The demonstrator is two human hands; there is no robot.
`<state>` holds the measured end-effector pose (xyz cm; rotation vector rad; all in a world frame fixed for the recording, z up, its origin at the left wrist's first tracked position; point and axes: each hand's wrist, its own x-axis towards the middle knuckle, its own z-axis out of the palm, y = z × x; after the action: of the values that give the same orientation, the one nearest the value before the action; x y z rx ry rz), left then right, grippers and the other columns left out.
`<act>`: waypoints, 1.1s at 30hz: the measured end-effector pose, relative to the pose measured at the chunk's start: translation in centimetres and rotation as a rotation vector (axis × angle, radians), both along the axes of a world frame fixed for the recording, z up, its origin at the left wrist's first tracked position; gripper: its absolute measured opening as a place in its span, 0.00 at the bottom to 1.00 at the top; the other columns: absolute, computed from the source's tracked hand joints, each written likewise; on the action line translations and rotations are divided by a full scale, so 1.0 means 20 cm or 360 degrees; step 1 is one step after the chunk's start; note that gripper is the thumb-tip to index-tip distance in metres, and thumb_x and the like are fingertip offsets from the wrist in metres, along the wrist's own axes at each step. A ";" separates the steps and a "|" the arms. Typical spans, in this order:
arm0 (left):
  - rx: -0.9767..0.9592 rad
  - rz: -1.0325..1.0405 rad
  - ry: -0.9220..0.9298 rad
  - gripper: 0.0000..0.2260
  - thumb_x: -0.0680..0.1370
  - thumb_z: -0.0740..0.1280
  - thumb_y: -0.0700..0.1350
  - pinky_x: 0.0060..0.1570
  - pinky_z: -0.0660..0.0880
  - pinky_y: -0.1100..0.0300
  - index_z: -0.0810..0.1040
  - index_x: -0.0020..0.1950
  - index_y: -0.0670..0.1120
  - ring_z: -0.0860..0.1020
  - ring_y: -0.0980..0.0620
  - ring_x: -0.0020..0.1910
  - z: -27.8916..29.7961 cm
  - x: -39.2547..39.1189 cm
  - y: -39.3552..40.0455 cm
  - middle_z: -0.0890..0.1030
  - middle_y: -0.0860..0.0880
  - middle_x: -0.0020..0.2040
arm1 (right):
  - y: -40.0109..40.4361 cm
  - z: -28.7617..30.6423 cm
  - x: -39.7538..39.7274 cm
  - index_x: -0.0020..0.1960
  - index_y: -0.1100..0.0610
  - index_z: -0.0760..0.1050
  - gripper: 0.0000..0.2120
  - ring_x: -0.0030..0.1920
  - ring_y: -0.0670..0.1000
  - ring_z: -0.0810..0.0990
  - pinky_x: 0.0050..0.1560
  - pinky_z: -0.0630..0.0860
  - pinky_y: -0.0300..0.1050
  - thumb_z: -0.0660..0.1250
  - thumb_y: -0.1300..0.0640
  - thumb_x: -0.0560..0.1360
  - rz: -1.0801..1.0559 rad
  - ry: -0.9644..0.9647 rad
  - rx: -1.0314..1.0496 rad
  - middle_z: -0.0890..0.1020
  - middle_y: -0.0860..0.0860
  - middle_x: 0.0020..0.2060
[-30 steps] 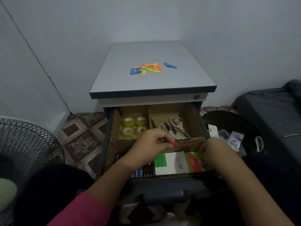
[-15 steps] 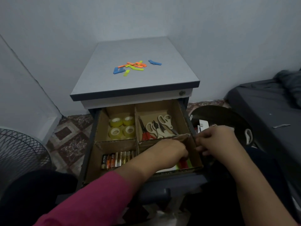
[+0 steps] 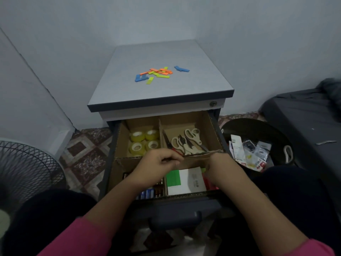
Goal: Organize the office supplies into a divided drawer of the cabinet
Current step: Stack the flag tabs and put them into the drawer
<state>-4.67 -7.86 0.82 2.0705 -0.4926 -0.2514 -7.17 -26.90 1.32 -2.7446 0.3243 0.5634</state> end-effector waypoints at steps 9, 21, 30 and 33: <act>-0.0209 0.0038 0.0171 0.09 0.76 0.69 0.37 0.51 0.77 0.66 0.83 0.47 0.51 0.81 0.60 0.49 0.00 0.02 0.00 0.83 0.54 0.47 | 0.03 -0.07 0.05 0.38 0.57 0.72 0.08 0.48 0.54 0.81 0.43 0.74 0.42 0.67 0.58 0.75 -0.0088 0.0150 -0.0041 0.79 0.53 0.43; -0.0147 0.0035 0.0161 0.06 0.76 0.69 0.39 0.49 0.77 0.68 0.83 0.50 0.49 0.80 0.62 0.46 -0.01 0.02 0.00 0.83 0.56 0.46 | 0.03 -0.08 -0.02 0.38 0.56 0.70 0.09 0.47 0.54 0.80 0.41 0.74 0.44 0.61 0.61 0.76 0.0042 -0.0149 -0.0254 0.72 0.50 0.36; -0.0154 0.0041 0.0186 0.07 0.76 0.69 0.39 0.52 0.79 0.62 0.83 0.49 0.48 0.80 0.60 0.45 -0.01 0.01 0.00 0.83 0.54 0.46 | 0.04 -0.10 -0.02 0.38 0.57 0.71 0.08 0.47 0.55 0.81 0.39 0.71 0.42 0.62 0.60 0.76 0.0052 -0.0230 -0.0245 0.75 0.50 0.37; -0.0150 0.0038 0.0187 0.07 0.76 0.69 0.39 0.52 0.79 0.62 0.83 0.50 0.49 0.80 0.59 0.46 -0.01 0.01 0.00 0.83 0.54 0.46 | 0.04 -0.11 -0.02 0.45 0.58 0.76 0.05 0.48 0.54 0.81 0.40 0.71 0.43 0.62 0.60 0.76 0.0041 -0.0221 -0.0251 0.76 0.50 0.39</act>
<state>-4.44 -7.80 0.55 1.9562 -0.4004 -0.3272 -7.51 -26.18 -0.84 -2.9247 0.3125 0.3654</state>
